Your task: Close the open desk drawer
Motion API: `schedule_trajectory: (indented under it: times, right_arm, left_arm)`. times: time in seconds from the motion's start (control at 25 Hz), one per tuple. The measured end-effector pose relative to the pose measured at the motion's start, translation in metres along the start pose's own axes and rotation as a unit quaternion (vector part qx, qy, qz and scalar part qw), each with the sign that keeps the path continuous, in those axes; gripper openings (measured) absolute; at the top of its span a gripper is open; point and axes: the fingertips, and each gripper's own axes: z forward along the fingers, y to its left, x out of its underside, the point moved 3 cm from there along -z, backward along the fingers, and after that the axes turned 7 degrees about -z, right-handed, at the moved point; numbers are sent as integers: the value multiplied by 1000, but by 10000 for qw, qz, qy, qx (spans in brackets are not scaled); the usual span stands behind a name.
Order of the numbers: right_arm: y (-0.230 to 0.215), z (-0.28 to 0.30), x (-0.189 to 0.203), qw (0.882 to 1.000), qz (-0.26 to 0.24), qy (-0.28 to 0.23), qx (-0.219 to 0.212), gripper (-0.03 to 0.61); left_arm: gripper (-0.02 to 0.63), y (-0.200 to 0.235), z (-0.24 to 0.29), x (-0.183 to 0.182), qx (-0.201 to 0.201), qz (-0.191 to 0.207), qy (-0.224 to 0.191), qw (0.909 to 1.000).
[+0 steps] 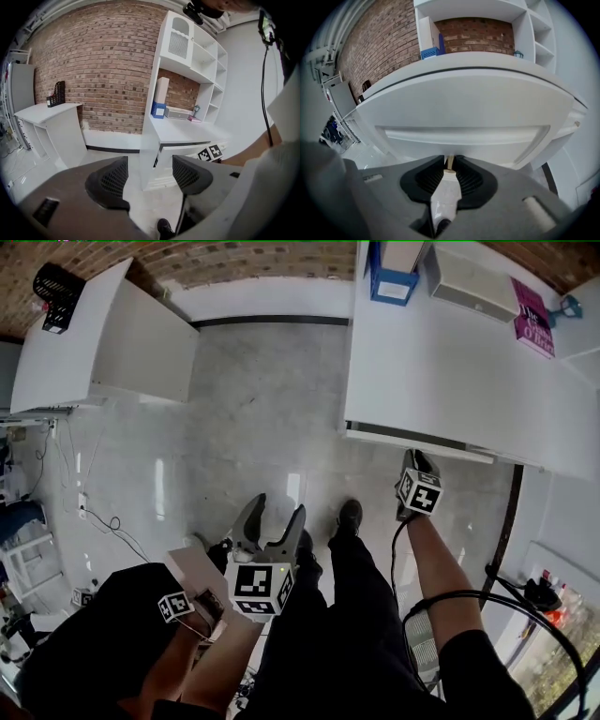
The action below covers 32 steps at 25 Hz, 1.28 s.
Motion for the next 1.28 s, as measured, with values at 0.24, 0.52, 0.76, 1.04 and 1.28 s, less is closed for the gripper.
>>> schedule_trajectory:
  times: [0.24, 0.52, 0.76, 1.04, 1.28]
  right_arm:
    - [-6, 18, -23, 10000, 17, -25, -22, 80]
    - [-7, 23, -30, 9998, -206, -32, -4, 83]
    - [9, -7, -32, 9997, -226, 33, -123, 81]
    - [123, -85, -86, 9845, -739, -818, -1364, 5]
    - [213, -197, -188, 9487, -1389, -2060, -1953, 5]
  left_arm:
    - [291, 2, 8, -2, -209, -126, 11, 9997]
    - [291, 6, 8, -8, -374, -219, -68, 9990]
    - [291, 13, -6, -24, -472, -244, -281, 9982]
    - [291, 33, -38, -70, -634, -294, -907, 9934]
    - [256, 39, -92, -126, -569, -300, -1513, 9864]
